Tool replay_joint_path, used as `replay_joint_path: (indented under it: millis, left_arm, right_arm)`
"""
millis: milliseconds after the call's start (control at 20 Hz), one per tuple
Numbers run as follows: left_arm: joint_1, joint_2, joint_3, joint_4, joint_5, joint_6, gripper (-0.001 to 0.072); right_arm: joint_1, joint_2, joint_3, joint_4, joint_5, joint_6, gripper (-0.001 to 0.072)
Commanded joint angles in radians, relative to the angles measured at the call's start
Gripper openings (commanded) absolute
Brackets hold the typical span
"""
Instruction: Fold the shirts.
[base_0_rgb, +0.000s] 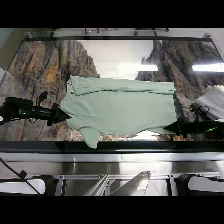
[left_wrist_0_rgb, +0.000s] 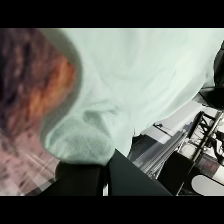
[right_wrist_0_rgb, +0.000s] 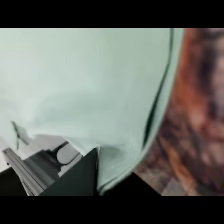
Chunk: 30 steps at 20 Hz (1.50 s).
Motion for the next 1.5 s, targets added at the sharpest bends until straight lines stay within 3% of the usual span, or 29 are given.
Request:
replay_joint_path:
  millis: [0,250,450,700,950,1150,1350,1450]
  left_arm:
    - [0.001,0.001,0.006,-0.012,0.020,0.001,0.0030]
    - [0.013,0.053,0.135,-0.167,0.365,0.044,0.0029]
    - [0.005,0.256,0.258,-0.316,0.466,0.114,0.0029]
    - [0.085,0.553,0.504,-0.404,0.473,0.140,0.0029]
    - [0.380,0.709,0.849,-0.422,0.393,0.140,0.0030]
    - [0.367,0.626,0.948,-0.415,0.418,0.094,0.0030]
    - [0.207,0.476,0.823,-0.409,0.447,0.076,0.0030]
    - [0.101,0.389,0.746,-0.380,0.450,0.089,0.0029]
  right_arm:
    - [0.018,0.016,0.020,0.153,0.124,-0.032,0.0023]
    - [-0.031,0.217,0.092,0.233,0.277,0.005,0.0023]
    - [-0.153,0.545,0.114,0.472,0.343,0.007,0.0022]
    - [-0.322,0.953,0.156,0.707,0.251,0.009,0.0023]
    - [-0.323,0.877,0.370,1.023,0.248,-0.009,0.0022]
    - [-0.323,0.761,0.561,0.916,0.247,0.016,0.0023]
    - [-0.248,0.693,0.548,0.634,0.233,0.058,0.0023]
    - [-0.141,0.658,0.504,0.503,0.144,0.057,0.0022]
